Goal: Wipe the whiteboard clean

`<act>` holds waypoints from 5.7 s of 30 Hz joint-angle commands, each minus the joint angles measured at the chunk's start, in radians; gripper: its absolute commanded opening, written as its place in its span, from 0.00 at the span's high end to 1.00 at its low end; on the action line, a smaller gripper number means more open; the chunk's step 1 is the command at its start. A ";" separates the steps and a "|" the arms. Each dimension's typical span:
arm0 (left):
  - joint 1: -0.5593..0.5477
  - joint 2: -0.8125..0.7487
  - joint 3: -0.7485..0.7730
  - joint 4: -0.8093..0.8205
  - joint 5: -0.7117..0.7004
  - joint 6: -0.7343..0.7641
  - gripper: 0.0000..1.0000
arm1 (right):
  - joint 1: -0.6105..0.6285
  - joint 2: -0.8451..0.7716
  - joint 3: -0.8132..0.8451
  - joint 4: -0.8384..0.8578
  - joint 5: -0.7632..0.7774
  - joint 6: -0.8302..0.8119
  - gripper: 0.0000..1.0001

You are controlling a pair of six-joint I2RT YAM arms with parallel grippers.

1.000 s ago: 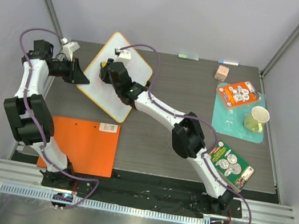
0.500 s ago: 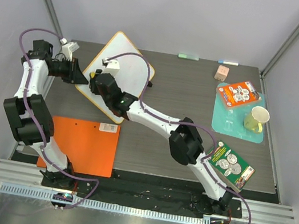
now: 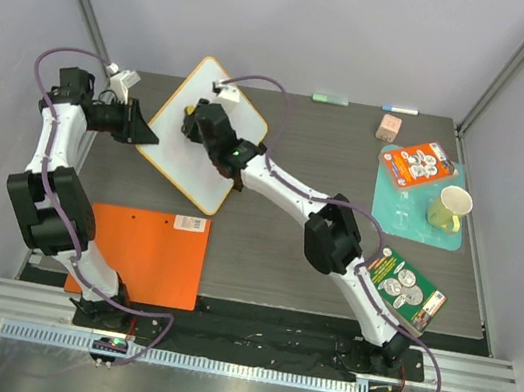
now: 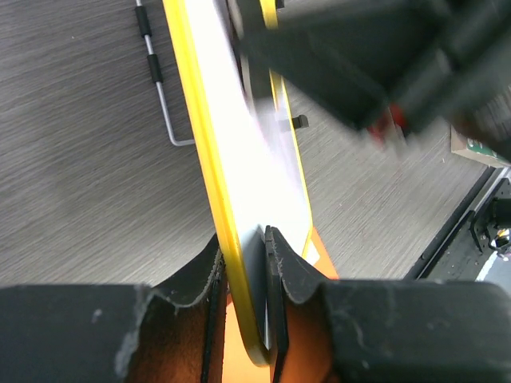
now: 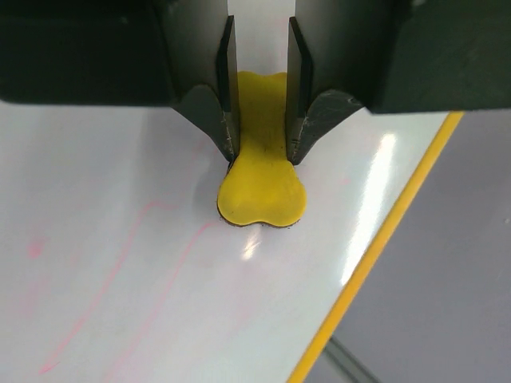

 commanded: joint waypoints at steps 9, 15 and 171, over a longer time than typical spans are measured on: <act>-0.044 -0.073 0.054 0.006 0.104 0.006 1.00 | -0.003 0.077 0.039 -0.035 -0.100 -0.048 0.99; -0.061 -0.071 0.054 0.032 0.101 -0.022 1.00 | 0.085 0.022 -0.028 0.006 -0.149 -0.071 0.99; -0.090 -0.171 -0.021 0.029 0.046 0.001 1.00 | -0.171 0.155 0.042 0.161 -0.181 0.191 0.99</act>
